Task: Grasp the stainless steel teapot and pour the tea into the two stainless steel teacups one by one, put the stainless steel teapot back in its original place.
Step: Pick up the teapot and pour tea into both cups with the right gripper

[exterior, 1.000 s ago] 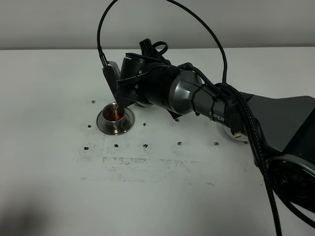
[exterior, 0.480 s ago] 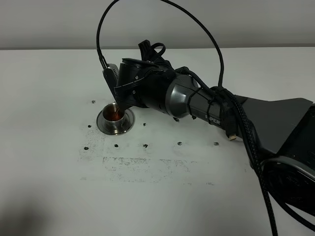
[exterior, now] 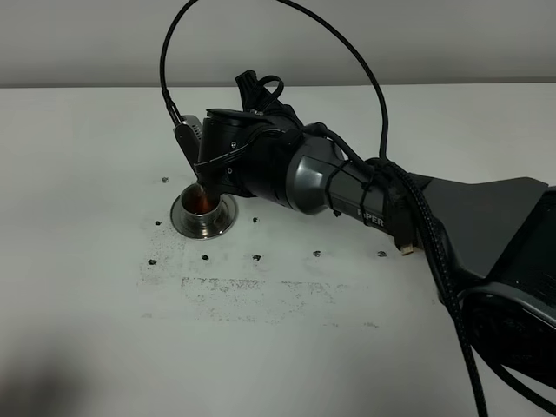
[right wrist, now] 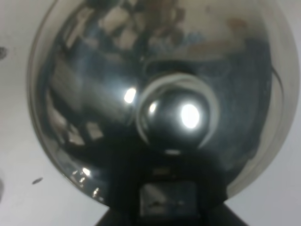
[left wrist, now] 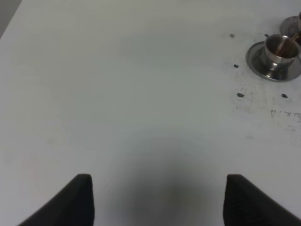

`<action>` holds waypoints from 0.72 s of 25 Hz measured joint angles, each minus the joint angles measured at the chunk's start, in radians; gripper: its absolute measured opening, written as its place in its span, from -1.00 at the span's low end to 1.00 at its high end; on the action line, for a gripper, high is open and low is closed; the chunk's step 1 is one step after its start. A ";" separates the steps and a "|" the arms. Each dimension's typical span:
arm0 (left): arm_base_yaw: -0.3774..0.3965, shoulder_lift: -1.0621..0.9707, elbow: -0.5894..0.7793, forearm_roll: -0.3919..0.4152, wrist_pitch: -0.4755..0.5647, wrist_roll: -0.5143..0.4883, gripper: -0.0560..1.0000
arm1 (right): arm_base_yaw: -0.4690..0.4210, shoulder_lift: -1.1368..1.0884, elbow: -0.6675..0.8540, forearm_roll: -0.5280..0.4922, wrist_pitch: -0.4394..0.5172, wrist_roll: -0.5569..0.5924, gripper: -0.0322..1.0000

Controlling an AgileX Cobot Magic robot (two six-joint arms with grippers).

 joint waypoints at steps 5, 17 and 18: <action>0.000 0.000 0.000 0.000 0.000 0.000 0.17 | 0.007 0.000 0.000 -0.013 -0.005 0.000 -0.60; 0.000 0.000 0.000 0.000 0.000 0.000 0.17 | 0.007 0.016 0.000 -0.063 -0.004 0.002 -0.60; 0.000 0.000 0.000 0.000 0.000 0.000 0.17 | 0.007 0.016 0.000 -0.067 -0.004 0.002 -0.60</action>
